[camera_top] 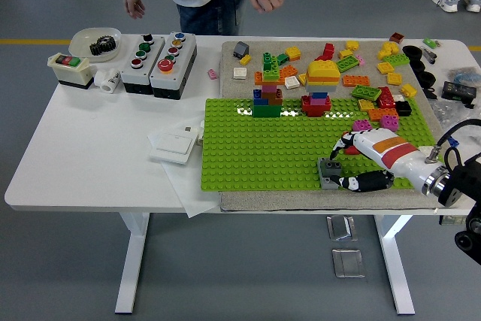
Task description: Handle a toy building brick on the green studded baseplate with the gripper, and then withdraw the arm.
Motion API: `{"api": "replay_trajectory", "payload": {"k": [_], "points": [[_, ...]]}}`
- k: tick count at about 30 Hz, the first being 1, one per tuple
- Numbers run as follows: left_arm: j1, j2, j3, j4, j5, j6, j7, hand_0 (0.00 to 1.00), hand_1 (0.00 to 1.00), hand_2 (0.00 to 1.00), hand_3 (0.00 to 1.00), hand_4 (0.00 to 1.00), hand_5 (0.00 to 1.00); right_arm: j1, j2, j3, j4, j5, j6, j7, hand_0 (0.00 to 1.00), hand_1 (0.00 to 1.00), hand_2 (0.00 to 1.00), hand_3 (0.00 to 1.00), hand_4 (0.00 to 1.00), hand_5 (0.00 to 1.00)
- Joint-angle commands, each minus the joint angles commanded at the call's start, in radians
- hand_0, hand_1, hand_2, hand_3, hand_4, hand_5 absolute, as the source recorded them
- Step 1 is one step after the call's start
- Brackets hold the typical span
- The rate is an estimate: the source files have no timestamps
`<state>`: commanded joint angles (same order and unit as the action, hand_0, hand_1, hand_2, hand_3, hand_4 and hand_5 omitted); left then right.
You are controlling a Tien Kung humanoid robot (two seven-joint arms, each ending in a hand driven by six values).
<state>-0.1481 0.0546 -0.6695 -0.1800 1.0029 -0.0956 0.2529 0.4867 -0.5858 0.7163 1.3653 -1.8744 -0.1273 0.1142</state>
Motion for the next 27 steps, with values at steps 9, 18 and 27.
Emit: {"api": "replay_trajectory", "payload": {"k": [9,18,27], "points": [[0.004,0.000,-0.004,0.000,0.006,-0.001,0.001,0.783,0.706,0.605,0.540,0.533,0.552,-0.017,-0.009,0.009,0.005,-0.003,-0.001,0.000,0.664,0.671,0.726,0.604,0.783,0.445],[0.007,-0.001,-0.002,0.000,0.009,-0.002,0.000,0.783,0.705,0.605,0.541,0.533,0.554,-0.029,-0.016,0.010,0.009,-0.001,-0.002,0.000,0.663,0.670,0.724,0.602,0.785,0.444],[0.007,-0.001,0.001,0.000,0.008,-0.001,-0.001,0.783,0.708,0.605,0.541,0.533,0.554,-0.027,-0.012,0.004,0.004,0.000,-0.003,0.001,0.663,0.670,0.724,0.600,0.784,0.446]]}}
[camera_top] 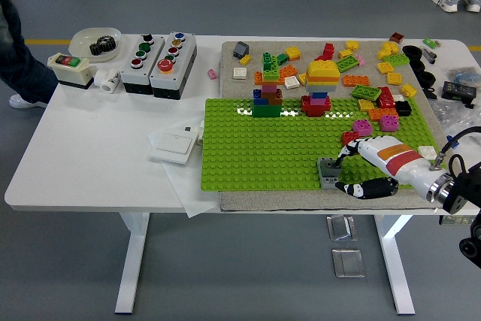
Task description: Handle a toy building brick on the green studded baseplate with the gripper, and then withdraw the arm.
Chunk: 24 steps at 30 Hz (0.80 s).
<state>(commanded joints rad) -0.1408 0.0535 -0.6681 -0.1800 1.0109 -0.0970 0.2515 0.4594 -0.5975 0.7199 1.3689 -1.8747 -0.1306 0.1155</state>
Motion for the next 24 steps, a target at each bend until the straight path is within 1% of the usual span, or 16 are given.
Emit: {"api": "replay_trajectory", "payload": {"k": [6,14,24], "points": [[-0.001,-0.001,-0.008,0.000,0.007,0.001,0.002,0.781,0.706,0.604,0.540,0.533,0.554,0.001,0.003,0.000,-0.014,0.001,0.000,0.000,0.663,0.670,0.724,0.600,0.784,0.445],[-0.005,0.000,0.000,0.000,-0.001,0.001,-0.001,0.781,0.705,0.605,0.541,0.533,0.555,0.002,0.005,-0.002,-0.013,0.001,0.000,0.000,0.663,0.670,0.724,0.598,0.784,0.445],[-0.005,0.000,-0.010,0.000,0.006,0.001,0.000,0.782,0.708,0.605,0.541,0.533,0.555,0.003,0.008,-0.010,-0.017,0.002,0.001,0.000,0.663,0.670,0.724,0.598,0.784,0.444]]}}
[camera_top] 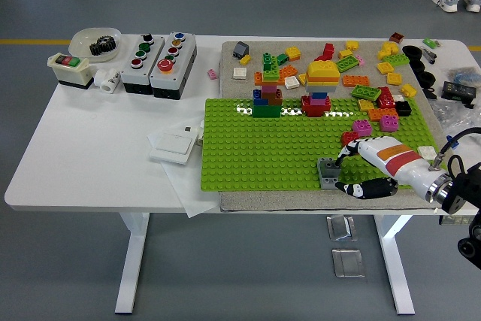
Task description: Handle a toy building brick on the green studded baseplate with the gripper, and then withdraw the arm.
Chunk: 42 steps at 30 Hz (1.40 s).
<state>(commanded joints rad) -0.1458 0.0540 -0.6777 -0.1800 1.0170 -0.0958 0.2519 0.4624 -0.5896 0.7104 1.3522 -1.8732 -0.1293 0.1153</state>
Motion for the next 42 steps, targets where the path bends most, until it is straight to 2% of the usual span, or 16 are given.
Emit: {"api": "replay_trajectory", "payload": {"k": [29,37,39,42], "points": [[0.000,-0.001,-0.003,0.000,0.001,-0.001,0.002,0.780,0.707,0.605,0.541,0.533,0.555,0.001,-0.010,0.043,0.035,0.012,-0.008,0.005,0.662,0.669,0.722,0.595,0.785,0.445],[0.003,0.000,0.007,0.000,-0.008,-0.002,0.000,0.780,0.707,0.605,0.541,0.533,0.556,-0.012,-0.002,0.101,0.011,0.088,-0.038,0.025,0.663,0.665,0.720,0.594,0.785,0.445],[0.004,0.000,0.008,0.000,-0.010,-0.002,-0.001,0.780,0.707,0.605,0.541,0.533,0.554,-0.015,0.001,0.117,0.002,0.124,-0.047,0.030,0.698,0.679,0.729,0.600,0.787,0.441],[0.005,0.000,0.013,0.000,-0.012,-0.003,-0.002,0.780,0.707,0.605,0.541,0.533,0.554,-0.024,0.007,0.159,-0.021,0.248,-0.069,0.041,0.698,0.679,0.729,0.600,0.787,0.441]]}}
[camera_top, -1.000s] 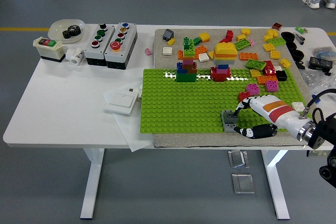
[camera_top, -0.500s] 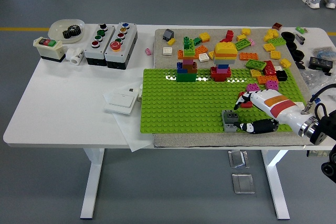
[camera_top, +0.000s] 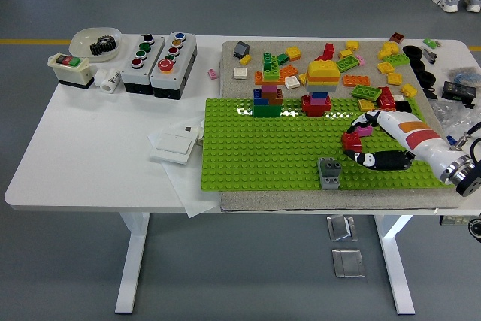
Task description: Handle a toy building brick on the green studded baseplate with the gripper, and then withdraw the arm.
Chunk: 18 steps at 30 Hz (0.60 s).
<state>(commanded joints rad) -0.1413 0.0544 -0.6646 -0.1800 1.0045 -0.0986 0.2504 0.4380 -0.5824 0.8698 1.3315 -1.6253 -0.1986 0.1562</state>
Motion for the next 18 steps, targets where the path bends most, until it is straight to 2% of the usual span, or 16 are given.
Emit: {"api": "replay_trajectory", "payload": {"k": [1,2,7,8,13,14,18], "points": [[0.000,0.000,-0.002,0.000,0.002,0.000,0.000,0.780,0.707,0.605,0.541,0.533,0.554,-0.001,0.001,0.009,-0.003,0.039,-0.004,0.000,0.698,0.679,0.729,0.600,0.787,0.441],[0.001,0.000,-0.005,0.000,0.004,0.000,0.000,0.780,0.707,0.605,0.541,0.533,0.554,-0.002,0.003,0.020,-0.005,0.084,-0.009,-0.001,0.747,0.726,0.771,0.666,0.810,0.454],[0.003,0.000,-0.007,0.000,0.009,0.000,0.002,0.780,0.707,0.605,0.541,0.533,0.554,0.003,0.008,0.074,0.004,0.292,0.003,-0.005,0.747,0.726,0.771,0.666,0.810,0.454],[0.003,0.000,-0.005,0.000,0.008,0.000,0.002,0.780,0.706,0.605,0.541,0.533,0.554,0.003,0.008,0.077,0.005,0.338,0.004,-0.004,0.792,0.767,0.808,0.830,0.923,0.595],[0.005,-0.001,-0.006,0.000,0.009,-0.001,0.002,0.780,0.706,0.605,0.541,0.533,0.554,0.010,0.015,0.118,-0.003,0.546,0.010,0.025,0.792,0.767,0.808,0.830,0.923,0.595],[0.005,-0.001,-0.006,0.000,0.010,0.000,0.002,0.782,0.707,0.605,0.541,0.533,0.554,0.010,0.016,0.120,-0.004,0.591,0.009,0.027,0.816,0.789,0.827,0.862,0.983,0.677],[0.005,-0.001,-0.010,0.000,0.014,-0.001,0.003,0.782,0.707,0.605,0.541,0.533,0.554,0.014,0.022,0.138,-0.020,0.760,0.015,0.049,0.816,0.789,0.827,0.862,0.983,0.677]]}}
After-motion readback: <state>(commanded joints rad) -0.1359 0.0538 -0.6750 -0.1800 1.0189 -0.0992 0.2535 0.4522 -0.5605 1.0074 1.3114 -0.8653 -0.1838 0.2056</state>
